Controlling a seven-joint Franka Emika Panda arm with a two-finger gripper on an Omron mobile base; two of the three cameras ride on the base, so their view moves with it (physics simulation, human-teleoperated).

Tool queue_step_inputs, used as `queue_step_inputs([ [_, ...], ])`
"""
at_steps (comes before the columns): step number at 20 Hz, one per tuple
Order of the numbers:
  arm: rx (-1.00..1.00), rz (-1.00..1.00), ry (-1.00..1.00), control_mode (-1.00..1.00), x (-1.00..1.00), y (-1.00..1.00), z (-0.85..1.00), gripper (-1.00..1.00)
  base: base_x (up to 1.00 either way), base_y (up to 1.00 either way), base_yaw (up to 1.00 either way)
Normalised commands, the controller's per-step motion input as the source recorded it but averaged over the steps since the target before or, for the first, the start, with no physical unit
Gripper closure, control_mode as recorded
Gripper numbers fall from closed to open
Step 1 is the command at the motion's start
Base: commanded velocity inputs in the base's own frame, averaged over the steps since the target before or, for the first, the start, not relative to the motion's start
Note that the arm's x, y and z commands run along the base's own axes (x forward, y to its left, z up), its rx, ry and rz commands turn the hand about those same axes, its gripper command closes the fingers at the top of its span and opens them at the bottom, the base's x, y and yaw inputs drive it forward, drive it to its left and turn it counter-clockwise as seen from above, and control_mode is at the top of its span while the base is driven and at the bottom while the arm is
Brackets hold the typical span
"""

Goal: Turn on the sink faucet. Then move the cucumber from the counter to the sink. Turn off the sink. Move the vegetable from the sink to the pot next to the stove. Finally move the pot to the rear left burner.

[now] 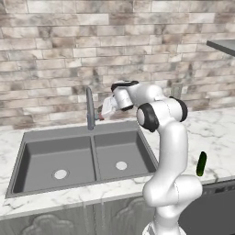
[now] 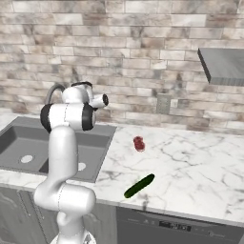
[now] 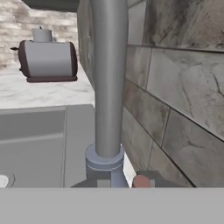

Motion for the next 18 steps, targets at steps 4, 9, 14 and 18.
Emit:
queue_step_inputs([
  [4,-0.01,-0.09,0.00,-1.00,0.00,-0.03,-0.23,1.00,0.00,0.00,0.00],
  [9,0.00,0.00,0.00,-1.00,0.00,-0.09,-0.34,1.00,0.00,0.00,0.00],
  [14,0.00,-0.04,0.00,-1.00,0.00,-0.31,-0.51,1.00,0.00,0.00,0.00],
  [18,0.00,-0.07,0.02,-1.00,0.00,-0.45,-0.59,1.00,0.00,0.00,0.00],
])
